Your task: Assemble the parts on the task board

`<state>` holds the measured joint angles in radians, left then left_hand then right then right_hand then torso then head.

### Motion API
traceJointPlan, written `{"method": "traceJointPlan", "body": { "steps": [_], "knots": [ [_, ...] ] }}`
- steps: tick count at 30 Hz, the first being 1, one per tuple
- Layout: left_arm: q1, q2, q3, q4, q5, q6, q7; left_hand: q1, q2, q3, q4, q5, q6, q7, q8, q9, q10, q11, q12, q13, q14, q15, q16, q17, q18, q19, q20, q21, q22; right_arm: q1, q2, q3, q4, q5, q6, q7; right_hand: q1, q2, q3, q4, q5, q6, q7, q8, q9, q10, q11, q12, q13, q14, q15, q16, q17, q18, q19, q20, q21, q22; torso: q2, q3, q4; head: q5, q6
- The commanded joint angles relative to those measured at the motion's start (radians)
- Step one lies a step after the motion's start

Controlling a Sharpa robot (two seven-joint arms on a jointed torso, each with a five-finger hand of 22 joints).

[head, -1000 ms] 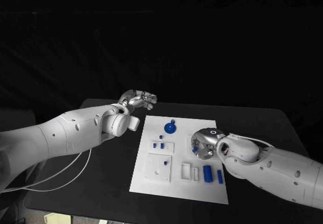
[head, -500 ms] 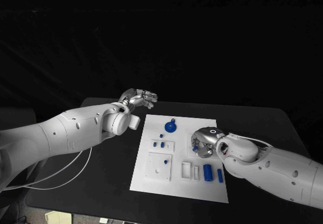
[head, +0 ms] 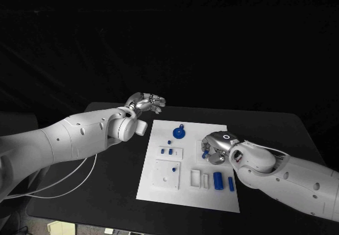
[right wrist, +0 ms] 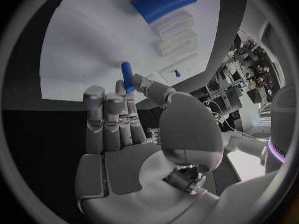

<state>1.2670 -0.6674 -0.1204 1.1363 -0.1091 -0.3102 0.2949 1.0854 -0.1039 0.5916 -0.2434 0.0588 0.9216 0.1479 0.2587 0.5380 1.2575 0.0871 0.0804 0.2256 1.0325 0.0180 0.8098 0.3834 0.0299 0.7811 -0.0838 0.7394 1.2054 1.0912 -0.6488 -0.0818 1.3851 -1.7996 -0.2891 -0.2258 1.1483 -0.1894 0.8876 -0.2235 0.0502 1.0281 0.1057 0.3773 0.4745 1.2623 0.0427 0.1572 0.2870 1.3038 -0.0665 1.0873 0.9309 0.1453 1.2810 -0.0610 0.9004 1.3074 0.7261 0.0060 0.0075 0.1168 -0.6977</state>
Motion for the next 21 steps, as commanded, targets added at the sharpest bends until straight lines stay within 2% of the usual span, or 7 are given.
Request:
{"method": "traceJointPlan", "body": {
  "steps": [1,2,5,7,9,14,21],
  "knots": [
    [0.001,0.003,0.001,0.001,0.005,0.015,0.011,-0.009,0.003,-0.004,0.005,-0.002,-0.003,0.002,0.006,-0.002,0.002,0.007,-0.001,-0.001,0.007,0.0,-0.005,0.001,0.018,0.001,0.003,-0.004,0.002,0.002,-0.017,0.04,0.041,-0.006,-0.033,0.001,0.006,-0.005,0.008,0.002,-0.001,0.006,-0.001,0.005,0.005,0.037,-0.003,0.007,0.018,0.0,-0.006,0.004,-0.002,0.117,0.006,-0.005,0.006,0.017,0.0,0.0001,0.0002,0.001,0.0],
    [0.001,0.003,0.001,0.0,0.005,0.014,0.011,-0.009,0.003,-0.004,0.005,-0.002,-0.003,0.002,0.006,-0.002,0.002,0.007,-0.001,-0.001,0.007,0.0,-0.005,0.002,0.018,0.001,0.003,-0.004,0.002,0.002,-0.023,0.052,0.052,0.001,-0.033,0.001,0.006,-0.006,0.009,0.002,-0.001,0.007,-0.001,0.005,0.005,0.037,-0.004,0.007,0.018,0.0,-0.006,0.004,-0.002,0.116,0.006,-0.006,0.006,0.017,0.001,0.0006,0.0004,0.001,0.001],
    [0.001,0.003,0.001,-0.001,0.005,0.013,0.012,-0.01,0.003,-0.004,0.005,-0.002,-0.003,0.002,0.006,-0.002,0.002,0.007,-0.001,-0.001,0.007,0.0,-0.006,0.002,0.018,0.001,0.003,-0.004,0.002,0.002,-0.039,0.074,0.083,0.014,-0.036,0.003,0.006,-0.007,0.012,0.002,-0.001,0.008,-0.001,0.005,0.006,0.038,-0.004,0.007,0.019,0.001,-0.007,0.004,-0.002,0.116,0.007,-0.006,0.006,0.017,0.0,0.0012,-0.0014,0.004,0.001],
    [0.001,0.003,0.001,-0.001,0.005,0.013,0.012,-0.01,0.003,-0.004,0.005,-0.002,-0.003,0.002,0.006,-0.002,0.002,0.007,-0.001,-0.001,0.007,0.0,-0.006,0.002,0.018,0.001,0.003,-0.004,0.002,0.002,-0.044,0.082,0.103,0.028,-0.039,0.006,0.005,-0.008,0.012,0.003,-0.001,0.008,-0.001,0.005,0.006,0.038,-0.004,0.007,0.019,0.001,-0.007,0.004,-0.002,0.117,0.007,-0.006,0.007,0.017,-0.001,0.0002,-0.0028,0.006,0.002],
    [0.001,0.005,0.001,-0.002,0.005,0.013,0.012,-0.01,0.003,-0.004,0.005,-0.002,-0.003,0.002,0.006,-0.002,0.002,0.007,-0.001,-0.001,0.007,0.0,-0.006,0.002,0.018,0.001,0.003,-0.004,0.002,0.002,-0.04,0.082,0.115,0.037,-0.038,0.01,0.005,-0.008,0.013,0.003,-0.001,0.008,-0.001,0.005,0.006,0.039,-0.004,0.007,0.019,0.001,-0.007,0.004,-0.002,0.117,0.007,-0.006,0.007,0.016,-0.001,-0.0012,-0.0031,0.006,0.003],
    [0.001,0.01,0.001,-0.006,0.005,0.014,0.012,-0.01,0.003,-0.004,0.005,-0.002,-0.003,0.002,0.006,-0.002,0.002,0.007,-0.001,-0.001,0.007,0.0,-0.006,0.003,0.018,0.001,0.003,-0.004,0.002,0.002,0.014,0.081,0.125,0.05,-0.028,0.022,0.005,-0.008,0.014,0.004,-0.001,0.008,-0.001,0.005,0.006,0.038,-0.004,0.007,0.019,0.001,-0.007,0.004,-0.002,0.116,0.008,-0.006,0.006,0.016,0.001,0.0011,-0.0018,0.011,0.002],
    [0.001,0.022,0.001,-0.011,0.005,0.017,0.011,-0.01,0.004,-0.004,0.006,-0.002,-0.003,0.002,0.006,-0.002,0.002,0.007,-0.001,-0.001,0.007,0.0,-0.007,0.003,0.018,0.001,0.003,-0.005,0.002,-0.026,0.109,0.05,0.107,0.025,-0.013,0.029,0.003,-0.006,0.016,0.004,0.0,0.007,-0.001,0.004,0.006,0.037,-0.004,0.006,0.02,0.001,-0.006,0.003,-0.003,0.116,0.007,-0.007,0.006,0.016,0.001,-0.0004,0.0019,0.014,0.003]
  ]
}}
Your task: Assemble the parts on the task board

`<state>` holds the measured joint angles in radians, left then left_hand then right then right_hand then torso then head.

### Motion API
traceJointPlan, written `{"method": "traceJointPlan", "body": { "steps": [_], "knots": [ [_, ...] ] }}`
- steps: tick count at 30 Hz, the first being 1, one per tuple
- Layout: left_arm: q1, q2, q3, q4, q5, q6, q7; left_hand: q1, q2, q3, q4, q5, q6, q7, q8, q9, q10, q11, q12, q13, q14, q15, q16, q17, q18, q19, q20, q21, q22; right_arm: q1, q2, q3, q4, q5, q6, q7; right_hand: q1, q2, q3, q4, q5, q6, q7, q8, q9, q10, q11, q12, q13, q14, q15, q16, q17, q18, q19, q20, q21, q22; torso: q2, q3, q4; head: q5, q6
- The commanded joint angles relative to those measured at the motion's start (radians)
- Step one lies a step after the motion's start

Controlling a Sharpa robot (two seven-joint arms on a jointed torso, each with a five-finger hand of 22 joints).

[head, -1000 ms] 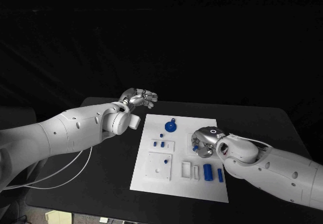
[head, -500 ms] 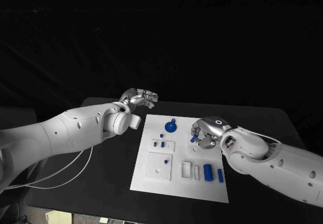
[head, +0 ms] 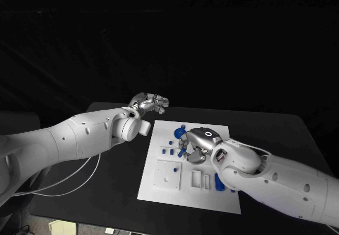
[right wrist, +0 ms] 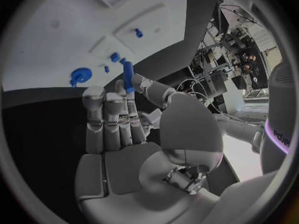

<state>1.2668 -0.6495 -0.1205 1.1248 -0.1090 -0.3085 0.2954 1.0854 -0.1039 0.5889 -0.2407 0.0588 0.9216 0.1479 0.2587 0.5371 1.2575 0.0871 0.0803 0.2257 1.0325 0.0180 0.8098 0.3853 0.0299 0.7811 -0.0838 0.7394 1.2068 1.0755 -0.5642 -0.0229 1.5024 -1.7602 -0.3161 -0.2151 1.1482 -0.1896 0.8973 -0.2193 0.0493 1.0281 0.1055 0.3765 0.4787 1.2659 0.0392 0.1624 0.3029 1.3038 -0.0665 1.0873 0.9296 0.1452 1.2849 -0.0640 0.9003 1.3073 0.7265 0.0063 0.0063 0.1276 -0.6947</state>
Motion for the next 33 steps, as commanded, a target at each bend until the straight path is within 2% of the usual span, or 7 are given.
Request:
{"method": "traceJointPlan", "body": {
  "steps": [1,7,9,16,19,28,33],
  "knots": [
    [0.001,0.007,0.001,0.0,0.005,0.015,0.01,-0.01,0.004,-0.002,0.003,-0.002,-0.003,0.002,0.006,-0.001,0.002,0.007,-0.001,-0.001,0.007,0.0,-0.007,0.002,0.018,0.001,0.003,-0.005,0.001,-0.013,0.035,-0.017,-0.016,-0.016,0.015,0.019,0.003,-0.006,0.007,0.0,0.001,0.007,-0.001,0.005,0.002,0.034,0.0,0.001,0.004,0.001,-0.006,0.003,-0.001,0.117,0.004,-0.003,0.006,0.016,0.0,-0.001,0.0031,0.005,0.0],
    [0.001,0.016,0.001,-0.003,0.005,0.017,0.01,-0.01,0.004,-0.002,0.003,-0.002,-0.003,0.002,0.007,-0.001,0.002,0.007,-0.001,-0.001,0.008,0.0,-0.008,0.002,0.018,0.001,0.003,-0.005,0.001,-0.028,0.085,-0.061,-0.036,-0.027,0.025,0.027,0.002,-0.005,0.008,-0.001,0.001,0.007,-0.001,0.005,0.002,0.033,0.0,0.0,0.005,0.001,-0.006,0.003,-0.002,0.117,0.004,-0.004,0.006,0.016,0.001,-0.0025,0.0035,0.016,-0.006],
    [0.001,0.017,0.001,-0.003,0.005,0.018,0.01,-0.01,0.004,-0.002,0.003,-0.002,-0.003,0.002,0.007,-0.001,0.002,0.007,-0.001,-0.001,0.008,0.0,-0.008,0.002,0.018,0.001,0.003,-0.005,0.001,-0.036,0.096,-0.07,-0.041,-0.032,0.026,0.028,0.002,-0.005,0.008,-0.001,0.001,0.007,-0.001,0.004,0.002,0.033,0.0,0.0,0.005,0.001,-0.006,0.002,-0.002,0.117,0.004,-0.004,0.006,0.016,0.001,-0.0031,0.0036,0.018,-0.008],
    [0.001,0.02,0.001,-0.004,0.005,0.019,0.009,-0.01,0.005,-0.002,0.003,-0.002,-0.003,0.002,0.007,-0.001,0.003,0.007,-0.001,-0.001,0.008,0.0,-0.008,0.003,0.018,0.001,0.003,-0.006,0.001,-0.059,0.125,-0.087,-0.069,-0.051,0.035,0.024,0.0,-0.002,0.008,-0.004,0.002,0.006,0.0,0.003,0.002,0.033,0.0,0.0,0.005,0.001,-0.006,0.002,-0.002,0.117,0.004,-0.004,0.006,0.016,0.001,-0.0021,0.0024,0.025,-0.014],
    [0.001,0.02,0.001,-0.004,0.005,0.019,0.009,-0.01,0.005,-0.002,0.004,-0.002,-0.003,0.002,0.007,-0.001,0.002,0.007,-0.001,-0.001,0.008,0.0,-0.008,0.003,0.018,0.001,0.003,-0.006,0.001,-0.066,0.131,-0.088,-0.078,-0.063,0.035,0.022,-0.001,-0.001,0.009,-0.005,0.002,0.006,0.0,0.003,0.002,0.033,0.0,-0.001,0.006,0.001,-0.006,0.001,-0.003,0.117,0.004,-0.004,0.006,0.016,0.002,-0.0017,0.0023,0.029,-0.018],
    [0.001,0.02,0.001,-0.003,0.005,0.02,0.008,-0.01,0.005,-0.002,0.004,-0.002,-0.003,0.002,0.007,-0.002,0.002,0.007,-0.001,-0.001,0.008,0.0,-0.009,0.004,0.018,0.001,0.003,-0.006,0.002,-0.073,0.146,-0.103,-0.102,-0.067,0.034,0.022,-0.002,0.001,0.009,-0.008,0.003,0.006,0.0,0.002,0.002,0.033,0.0,-0.001,0.006,0.001,-0.006,0.001,-0.003,0.117,0.004,-0.004,0.006,0.016,0.002,-0.0009,0.0019,0.034,-0.029],
    [0.001,0.018,0.001,0.0,0.005,0.019,0.008,-0.01,0.005,-0.002,0.004,-0.002,-0.003,0.002,0.007,-0.002,0.002,0.007,-0.001,-0.001,0.008,0.0,-0.01,0.004,0.018,0.001,0.003,-0.006,0.002,-0.073,0.148,-0.106,-0.11,-0.069,0.032,0.02,-0.003,0.001,0.009,-0.009,0.003,0.007,0.0,0.002,0.002,0.033,0.001,-0.001,0.007,0.001,-0.006,0.001,-0.003,0.117,0.004,-0.004,0.006,0.016,0.002,-0.0003,0.0014,0.036,-0.033]
  ]
}}
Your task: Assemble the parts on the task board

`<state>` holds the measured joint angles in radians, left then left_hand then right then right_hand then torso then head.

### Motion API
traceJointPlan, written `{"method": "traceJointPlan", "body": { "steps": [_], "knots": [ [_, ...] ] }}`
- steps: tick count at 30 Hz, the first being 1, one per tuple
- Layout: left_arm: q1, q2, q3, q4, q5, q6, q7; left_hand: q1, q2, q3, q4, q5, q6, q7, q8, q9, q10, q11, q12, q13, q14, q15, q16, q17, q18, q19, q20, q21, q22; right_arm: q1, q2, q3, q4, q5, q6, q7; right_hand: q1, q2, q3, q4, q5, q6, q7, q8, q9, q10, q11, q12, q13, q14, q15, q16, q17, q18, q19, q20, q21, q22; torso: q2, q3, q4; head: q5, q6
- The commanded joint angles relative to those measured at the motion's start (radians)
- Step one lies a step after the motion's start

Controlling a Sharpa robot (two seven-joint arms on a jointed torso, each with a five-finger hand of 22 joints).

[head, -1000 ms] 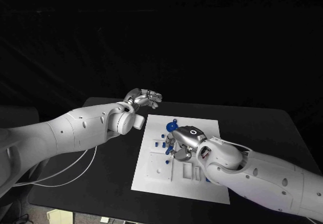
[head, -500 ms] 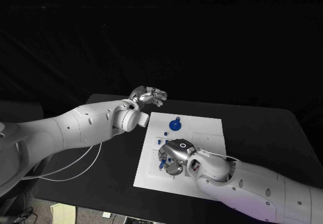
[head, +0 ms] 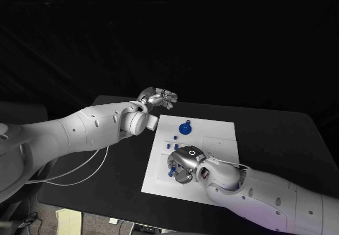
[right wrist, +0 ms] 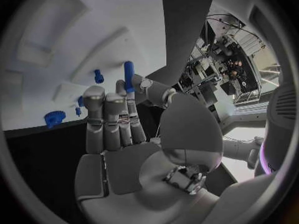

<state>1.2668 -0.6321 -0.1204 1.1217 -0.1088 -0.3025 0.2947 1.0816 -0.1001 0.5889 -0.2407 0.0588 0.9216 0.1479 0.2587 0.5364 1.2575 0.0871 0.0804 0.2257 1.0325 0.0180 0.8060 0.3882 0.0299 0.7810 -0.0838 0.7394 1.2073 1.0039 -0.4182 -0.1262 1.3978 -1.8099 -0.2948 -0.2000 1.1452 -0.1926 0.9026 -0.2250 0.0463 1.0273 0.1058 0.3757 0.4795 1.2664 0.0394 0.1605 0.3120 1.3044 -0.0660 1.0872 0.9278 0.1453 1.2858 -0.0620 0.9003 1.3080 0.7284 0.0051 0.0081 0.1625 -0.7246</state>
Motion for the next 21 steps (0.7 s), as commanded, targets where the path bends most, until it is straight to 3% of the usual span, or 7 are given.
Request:
{"method": "traceJointPlan", "body": {
  "steps": [1,21],
  "knots": [
    [0.001,0.0,0.001,0.003,0.005,0.013,0.008,-0.006,0.001,-0.002,0.004,-0.002,-0.003,0.002,0.007,-0.001,0.002,0.007,-0.001,-0.001,0.008,0.0,-0.006,0.001,0.018,0.001,0.003,-0.006,0.001,-0.001,0.002,-0.002,-0.008,-0.019,0.011,0.005,0.0,0.004,0.004,-0.004,0.006,0.007,0.0,0.003,0.001,0.032,0.0,0.001,-0.002,0.001,-0.006,0.001,-0.001,0.117,0.003,-0.006,0.006,0.016,0.0,0.001,-0.0011,0.001,-0.003],
    [0.001,0.0,0.001,0.004,0.005,0.013,0.008,-0.006,0.001,-0.002,0.005,-0.002,-0.003,0.002,0.007,-0.001,0.002,0.007,-0.001,-0.001,0.008,0.0,-0.007,0.003,0.018,0.001,0.003,-0.007,0.002,-0.005,0.015,-0.005,-0.021,-0.051,-0.031,-0.008,-0.001,0.004,0.006,-0.009,0.006,0.009,-0.001,0.003,0.001,0.033,0.0,0.001,-0.001,0.002,-0.006,0.001,-0.002,0.117,0.004,-0.006,0.006,0.016,0.0,0.0015,-0.0007,0.007,-0.008]
  ]
}}
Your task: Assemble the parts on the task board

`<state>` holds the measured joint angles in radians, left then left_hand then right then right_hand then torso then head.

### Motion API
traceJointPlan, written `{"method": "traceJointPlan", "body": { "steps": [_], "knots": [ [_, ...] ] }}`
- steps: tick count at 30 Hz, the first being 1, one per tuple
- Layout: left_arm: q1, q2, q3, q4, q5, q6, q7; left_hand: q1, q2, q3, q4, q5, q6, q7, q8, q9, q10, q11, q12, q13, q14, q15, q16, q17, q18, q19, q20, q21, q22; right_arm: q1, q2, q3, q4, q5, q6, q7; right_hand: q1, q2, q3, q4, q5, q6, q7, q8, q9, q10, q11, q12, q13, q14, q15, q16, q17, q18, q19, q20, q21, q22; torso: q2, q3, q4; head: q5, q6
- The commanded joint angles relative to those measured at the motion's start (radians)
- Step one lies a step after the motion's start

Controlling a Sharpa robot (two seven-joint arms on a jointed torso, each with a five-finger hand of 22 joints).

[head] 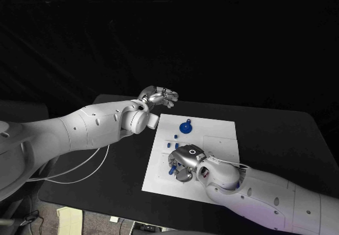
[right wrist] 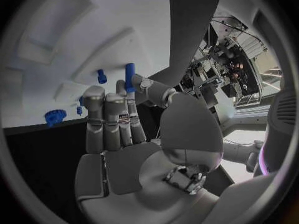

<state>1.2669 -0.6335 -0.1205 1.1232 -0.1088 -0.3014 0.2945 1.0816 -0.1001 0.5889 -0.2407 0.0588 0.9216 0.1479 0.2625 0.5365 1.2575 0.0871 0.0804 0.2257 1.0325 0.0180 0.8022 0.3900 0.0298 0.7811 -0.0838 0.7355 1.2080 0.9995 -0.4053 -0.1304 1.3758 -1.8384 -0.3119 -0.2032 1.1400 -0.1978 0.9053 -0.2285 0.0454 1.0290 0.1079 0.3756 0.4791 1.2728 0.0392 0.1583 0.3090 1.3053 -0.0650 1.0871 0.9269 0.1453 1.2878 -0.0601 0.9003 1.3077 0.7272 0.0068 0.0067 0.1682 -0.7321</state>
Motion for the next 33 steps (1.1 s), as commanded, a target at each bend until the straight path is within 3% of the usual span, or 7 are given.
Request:
{"method": "traceJointPlan", "body": {
  "steps": [1,11,21,28,33],
  "knots": [
    [0.001,0.002,0.001,0.003,0.005,0.013,0.008,-0.006,0.001,-0.002,0.005,-0.002,-0.003,0.002,0.003,-0.002,0.002,0.007,-0.001,-0.001,0.008,0.0,-0.004,0.001,0.018,0.001,0.003,-0.004,0.001,-0.001,0.002,-0.001,0.0,-0.022,-0.013,-0.005,0.004,0.009,0.003,-0.005,0.007,0.008,-0.003,0.003,0.002,0.027,0.0,0.003,0.002,0.001,-0.007,0.001,-0.001,0.117,0.002,-0.008,0.006,0.016,0.001,-0.0002,0.0005,0.002,0.0],
    [0.001,0.005,0.001,0.003,0.005,0.013,0.007,-0.006,0.001,-0.003,0.005,-0.002,-0.003,0.002,0.004,-0.002,0.002,0.007,-0.001,-0.001,0.008,0.0,-0.005,0.002,0.018,0.001,0.003,-0.004,0.002,-0.001,0.015,-0.002,-0.001,-0.031,0.045,-0.008,0.003,0.009,0.004,-0.007,0.007,0.008,-0.003,0.002,0.002,0.027,0.0,0.003,0.003,0.001,-0.008,0.001,-0.001,0.117,0.002,-0.008,0.006,0.016,0.0,-0.001,-0.0003,0.001,0.001],
    [0.002,0.006,0.001,0.004,0.005,0.013,0.007,-0.006,0.001,-0.003,0.005,-0.002,-0.003,0.002,0.004,-0.002,0.002,0.007,-0.001,-0.001,0.008,0.0,-0.005,0.003,0.018,0.001,0.003,-0.005,0.002,-0.001,0.034,-0.039,-0.012,-0.044,0.088,-0.01,-0.001,0.01,0.004,-0.01,0.009,0.008,-0.003,0.001,0.002,0.025,0.001,0.001,0.004,0.001,-0.007,0.0,-0.002,0.116,0.001,-0.007,0.006,0.016,0.0,-0.0019,0.0005,0.0,-0.003],
    [0.002,0.006,0.001,0.005,0.005,0.013,0.007,-0.005,0.0,-0.003,0.005,-0.002,-0.003,0.002,0.004,-0.002,0.002,0.007,-0.001,-0.001,0.008,0.0,-0.006,0.004,0.018,0.001,0.003,-0.005,0.002,-0.001,0.037,-0.047,-0.011,-0.034,0.085,-0.003,-0.006,0.011,0.003,-0.014,0.014,0.007,-0.002,-0.002,0.001,0.023,0.002,-0.001,0.004,0.0,-0.006,-0.001,-0.002,0.117,-0.002,-0.006,0.006,0.017,0.0,-0.0013,0.0005,0.001,-0.005],
    [0.002,0.005,0.001,0.005,0.005,0.013,0.007,-0.005,0.001,-0.003,0.005,-0.002,-0.003,0.002,0.004,-0.002,0.002,0.007,-0.001,-0.001,0.008,0.0,-0.006,0.004,0.018,0.001,0.003,-0.005,0.003,-0.001,0.037,-0.047,-0.005,-0.006,0.077,0.011,-0.035,0.0,-0.018,-0.02,0.082,0.001,0.001,-0.01,0.0,0.015,0.006,-0.009,0.007,-0.001,-0.002,-0.005,-0.006,0.117,-0.005,-0.002,0.005,0.017,0.0,-0.0009,0.0,0.002,-0.006]
  ]
}}
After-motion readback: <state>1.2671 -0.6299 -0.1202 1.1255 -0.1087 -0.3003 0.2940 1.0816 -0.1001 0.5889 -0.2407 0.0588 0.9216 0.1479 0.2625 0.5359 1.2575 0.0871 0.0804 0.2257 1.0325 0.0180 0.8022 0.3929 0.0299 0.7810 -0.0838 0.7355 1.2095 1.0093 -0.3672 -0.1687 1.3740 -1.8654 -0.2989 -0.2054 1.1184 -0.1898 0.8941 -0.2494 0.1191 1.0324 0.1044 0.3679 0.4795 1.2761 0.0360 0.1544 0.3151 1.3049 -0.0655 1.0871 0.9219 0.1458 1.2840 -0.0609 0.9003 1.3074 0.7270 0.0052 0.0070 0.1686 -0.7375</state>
